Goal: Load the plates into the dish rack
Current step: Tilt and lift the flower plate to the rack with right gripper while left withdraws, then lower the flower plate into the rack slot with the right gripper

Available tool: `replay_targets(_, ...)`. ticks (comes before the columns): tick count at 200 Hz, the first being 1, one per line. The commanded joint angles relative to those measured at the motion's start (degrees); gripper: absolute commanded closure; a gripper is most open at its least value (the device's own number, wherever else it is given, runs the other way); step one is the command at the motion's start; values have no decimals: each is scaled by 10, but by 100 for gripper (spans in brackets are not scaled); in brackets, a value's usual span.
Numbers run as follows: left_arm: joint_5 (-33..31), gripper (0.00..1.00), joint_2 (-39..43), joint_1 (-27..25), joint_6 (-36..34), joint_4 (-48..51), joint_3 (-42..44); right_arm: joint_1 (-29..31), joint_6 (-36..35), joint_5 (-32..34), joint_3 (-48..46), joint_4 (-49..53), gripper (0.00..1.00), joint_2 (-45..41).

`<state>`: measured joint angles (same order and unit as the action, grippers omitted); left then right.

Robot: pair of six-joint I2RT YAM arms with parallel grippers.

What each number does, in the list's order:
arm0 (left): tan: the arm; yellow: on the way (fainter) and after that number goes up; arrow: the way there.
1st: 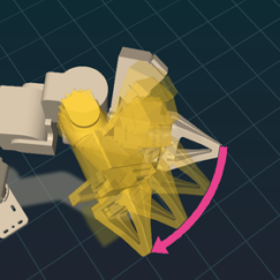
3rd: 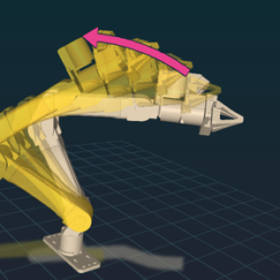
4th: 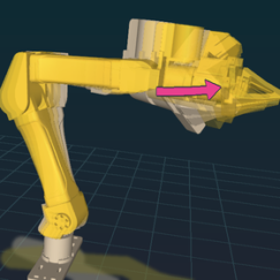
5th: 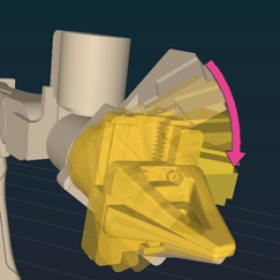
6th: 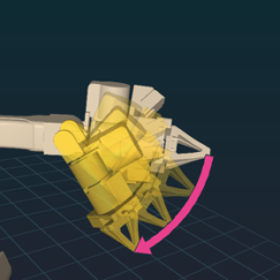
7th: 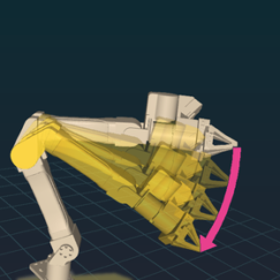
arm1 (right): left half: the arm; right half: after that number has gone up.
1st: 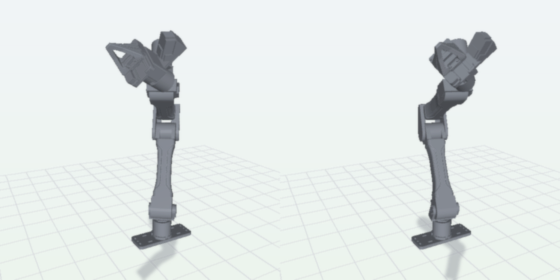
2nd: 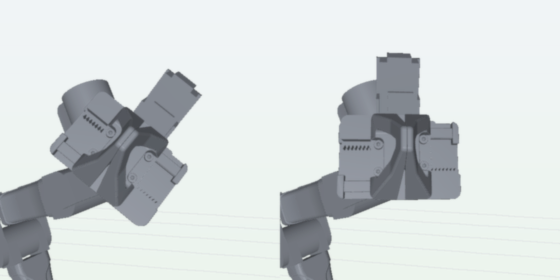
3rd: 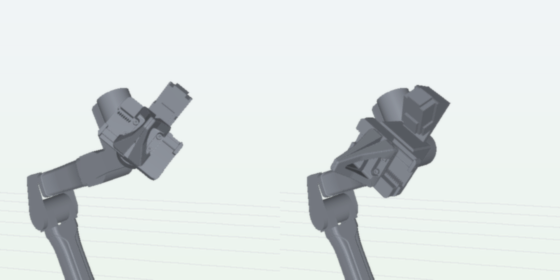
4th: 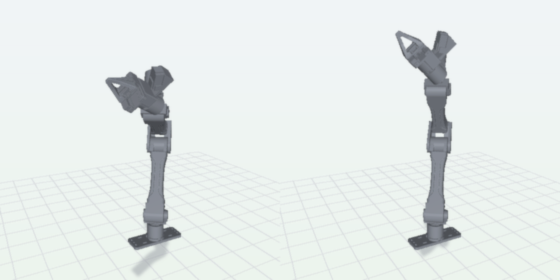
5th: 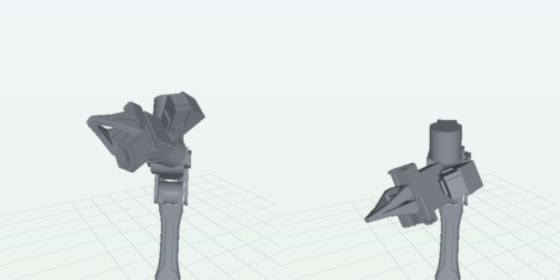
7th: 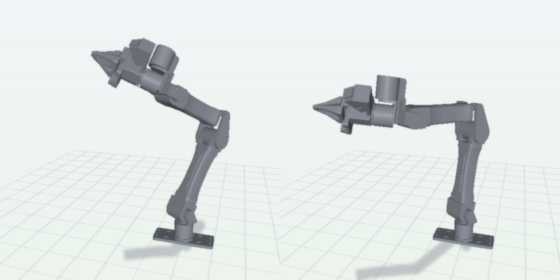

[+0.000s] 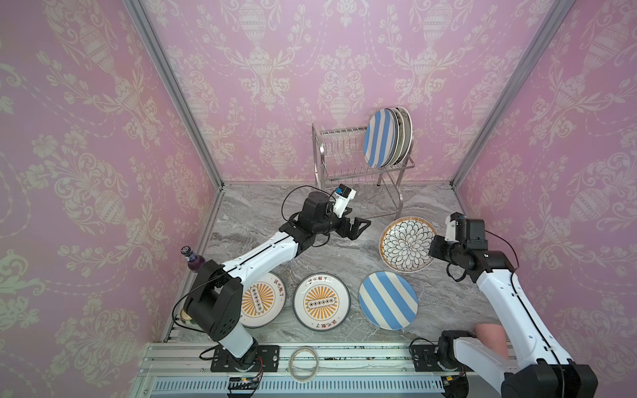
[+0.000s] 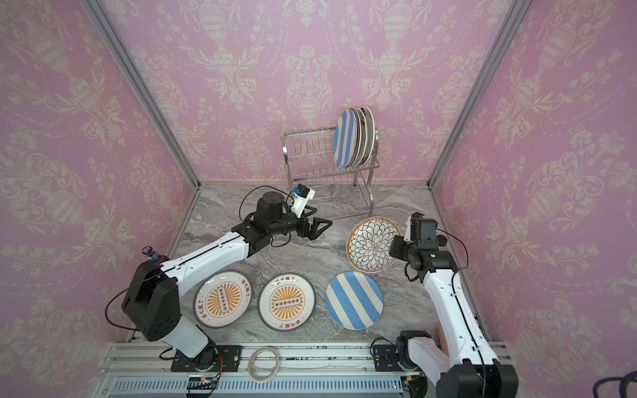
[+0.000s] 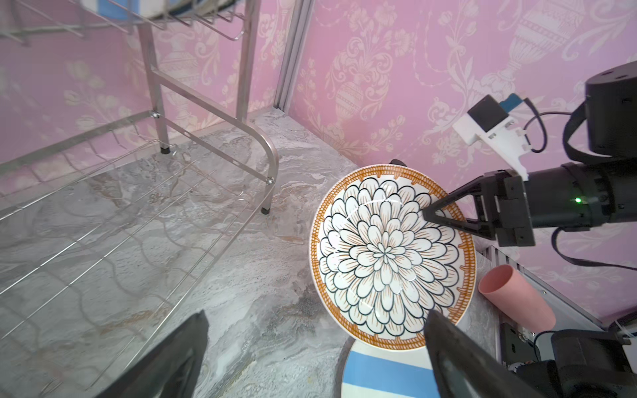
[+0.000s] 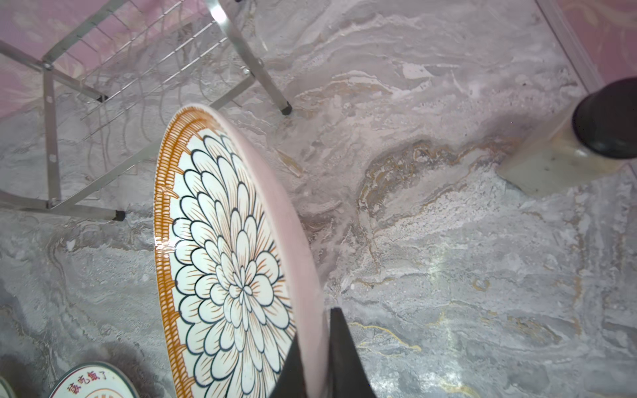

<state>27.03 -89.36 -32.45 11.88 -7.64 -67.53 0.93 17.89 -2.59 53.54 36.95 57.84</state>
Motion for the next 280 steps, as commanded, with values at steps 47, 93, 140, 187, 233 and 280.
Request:
replay_targets(47, -200, 1, 175, 51, -82, 128, 40, 236, -44, 69, 210, 57, 100, 57)
replay_targets(93, -213, 1, 212, 154, -36, 192, 37, 285, -39, 91, 304, 4, 100, 106)
replay_targets(140, -140, 1, 192, 209, -1, 215, 47, 295, -47, 144, 430, -54, 100, 171)
replay_targets(187, -94, 1, 180, 213, 42, 192, 82, 297, -82, 249, 619, -49, 100, 285)
replay_targets(233, -48, 1, 153, 215, 71, 175, 95, 298, -151, 386, 705, -93, 100, 363)
replay_targets(280, -13, 1, 151, 215, 94, 160, 104, 304, -246, 497, 721, -201, 100, 414)
